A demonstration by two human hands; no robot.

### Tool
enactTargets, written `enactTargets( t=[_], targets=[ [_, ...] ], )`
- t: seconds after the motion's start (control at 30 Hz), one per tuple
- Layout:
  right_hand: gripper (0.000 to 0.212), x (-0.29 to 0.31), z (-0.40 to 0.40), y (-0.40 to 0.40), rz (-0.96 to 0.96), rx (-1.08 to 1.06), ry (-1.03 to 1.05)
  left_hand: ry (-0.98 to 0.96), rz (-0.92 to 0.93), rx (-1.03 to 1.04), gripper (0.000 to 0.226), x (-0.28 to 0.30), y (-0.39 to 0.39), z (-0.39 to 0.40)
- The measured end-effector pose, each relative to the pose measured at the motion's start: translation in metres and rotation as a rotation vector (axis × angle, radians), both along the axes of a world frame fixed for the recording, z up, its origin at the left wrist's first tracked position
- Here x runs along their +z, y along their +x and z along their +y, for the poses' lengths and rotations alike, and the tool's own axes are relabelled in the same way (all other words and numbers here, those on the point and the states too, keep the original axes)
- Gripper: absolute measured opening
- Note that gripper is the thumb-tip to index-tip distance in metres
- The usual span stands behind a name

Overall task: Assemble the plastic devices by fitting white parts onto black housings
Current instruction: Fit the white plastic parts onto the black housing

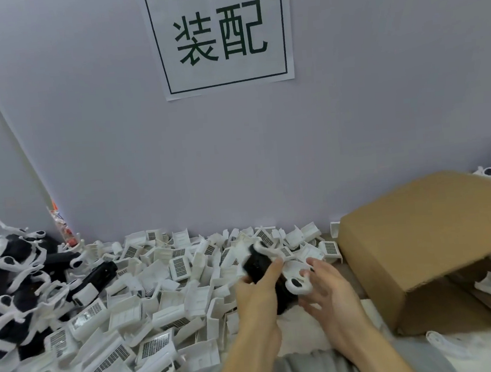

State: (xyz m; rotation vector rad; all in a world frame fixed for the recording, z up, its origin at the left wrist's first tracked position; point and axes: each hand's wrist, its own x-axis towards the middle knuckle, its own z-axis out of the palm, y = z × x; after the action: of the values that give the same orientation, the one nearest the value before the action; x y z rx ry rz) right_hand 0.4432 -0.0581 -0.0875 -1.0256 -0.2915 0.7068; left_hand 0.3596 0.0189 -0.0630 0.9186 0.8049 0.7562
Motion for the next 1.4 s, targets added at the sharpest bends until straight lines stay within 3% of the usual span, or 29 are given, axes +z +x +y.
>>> enactTargets(
  t=[0.2,0.37,0.43,0.5,0.63,0.7,0.77,0.83,0.93,1.07,1.27,1.4],
  targets=[
    [0.013,-0.008,0.005,-0.005,-0.45,-0.075,-0.215,0.053,-0.1,0.074,0.062,-0.022,-0.006,-0.01],
    [0.025,-0.013,0.008,-0.002,-0.704,-0.309,-0.32,-0.03,-0.237,-0.027,0.027,-0.025,0.005,0.0],
    [0.028,-0.012,0.005,-0.002,-0.801,-0.404,-0.344,-0.032,-0.275,-0.04,0.023,-0.027,0.006,0.002],
    [0.034,-0.011,0.004,-0.004,-0.846,-0.36,-0.323,0.015,-0.273,0.005,0.02,-0.03,0.008,0.004],
    [0.031,-0.012,0.007,-0.015,-0.981,-0.054,-0.355,0.056,-0.274,0.1,0.005,-0.029,0.006,0.01],
    [0.055,-0.016,0.009,-0.018,-1.041,0.077,-0.414,0.059,-0.288,0.081,0.008,-0.029,0.005,0.011],
    [0.077,-0.018,0.01,-0.018,-1.022,0.072,-0.453,0.063,-0.306,0.014,0.011,-0.03,0.006,0.009],
    [0.081,-0.018,0.01,-0.015,-1.003,0.009,-0.472,0.109,-0.305,-0.039,0.012,-0.031,0.008,0.006],
    [0.062,-0.019,0.009,-0.012,-0.953,-0.005,-0.519,0.229,-0.251,-0.02,0.013,-0.035,0.01,0.005],
    [0.036,-0.018,0.009,-0.012,-0.921,-0.031,-0.487,0.243,-0.242,0.044,0.014,-0.035,0.011,0.005],
    [0.034,-0.019,0.009,-0.009,-0.979,-0.059,-0.505,0.302,-0.192,-0.015,0.012,-0.038,0.015,0.004],
    [0.022,-0.021,0.009,-0.009,-0.92,-0.008,-0.457,0.335,-0.21,-0.027,0.015,-0.037,0.016,0.003]
  ],
)
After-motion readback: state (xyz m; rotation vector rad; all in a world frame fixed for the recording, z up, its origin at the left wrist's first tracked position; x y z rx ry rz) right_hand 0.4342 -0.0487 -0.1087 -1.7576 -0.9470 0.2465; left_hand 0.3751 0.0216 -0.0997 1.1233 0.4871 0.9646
